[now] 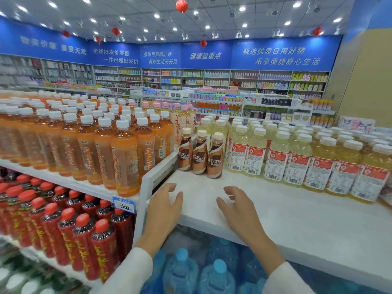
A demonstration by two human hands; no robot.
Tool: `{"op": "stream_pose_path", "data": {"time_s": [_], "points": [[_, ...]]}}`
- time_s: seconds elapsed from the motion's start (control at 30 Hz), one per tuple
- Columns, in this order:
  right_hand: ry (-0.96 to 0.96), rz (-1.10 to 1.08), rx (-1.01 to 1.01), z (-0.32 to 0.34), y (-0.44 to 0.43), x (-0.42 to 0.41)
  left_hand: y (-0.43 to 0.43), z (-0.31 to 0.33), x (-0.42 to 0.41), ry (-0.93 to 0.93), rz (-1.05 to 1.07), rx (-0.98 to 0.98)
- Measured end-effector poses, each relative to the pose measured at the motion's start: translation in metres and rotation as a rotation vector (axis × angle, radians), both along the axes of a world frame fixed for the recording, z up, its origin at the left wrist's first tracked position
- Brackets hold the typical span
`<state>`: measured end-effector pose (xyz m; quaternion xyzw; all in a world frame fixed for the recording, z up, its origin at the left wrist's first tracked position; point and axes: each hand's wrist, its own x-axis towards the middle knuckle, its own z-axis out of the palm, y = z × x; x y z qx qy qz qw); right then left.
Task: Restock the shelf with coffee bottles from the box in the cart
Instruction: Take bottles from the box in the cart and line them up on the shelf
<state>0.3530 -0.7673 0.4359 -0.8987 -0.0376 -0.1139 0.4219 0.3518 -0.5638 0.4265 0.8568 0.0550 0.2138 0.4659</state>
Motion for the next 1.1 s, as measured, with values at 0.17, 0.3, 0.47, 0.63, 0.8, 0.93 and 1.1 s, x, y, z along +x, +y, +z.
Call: {"op": "stream_pose_path", "data": {"time_s": [0.17, 0.3, 0.47, 0.63, 0.8, 0.93, 1.1], "points": [[-0.061, 0.169, 0.030, -0.007, 0.024, -0.063, 0.036, -0.016, -0.084, -0.056, 0.122, -0.013], [-0.057, 0.284, 0.059, -0.021, 0.061, -0.107, 0.071, -0.035, -0.149, -0.042, 0.251, -0.073], [0.052, 0.417, 0.113, -0.053, 0.124, -0.154, 0.121, -0.057, -0.232, 0.054, 0.396, -0.185], [0.218, 0.524, 0.129, -0.104, 0.208, -0.197, 0.187, -0.102, -0.311, 0.138, 0.603, -0.216], [0.394, 0.602, 0.016, -0.153, 0.288, -0.243, 0.250, -0.165, -0.393, 0.208, 0.818, -0.343], [0.521, 0.655, -0.049, -0.186, 0.338, -0.284, 0.281, -0.211, -0.453, 0.308, 0.896, -0.411], [0.602, 0.698, -0.110, -0.232, 0.378, -0.318, 0.303, -0.244, -0.500, 0.465, 0.952, -0.480]]}}
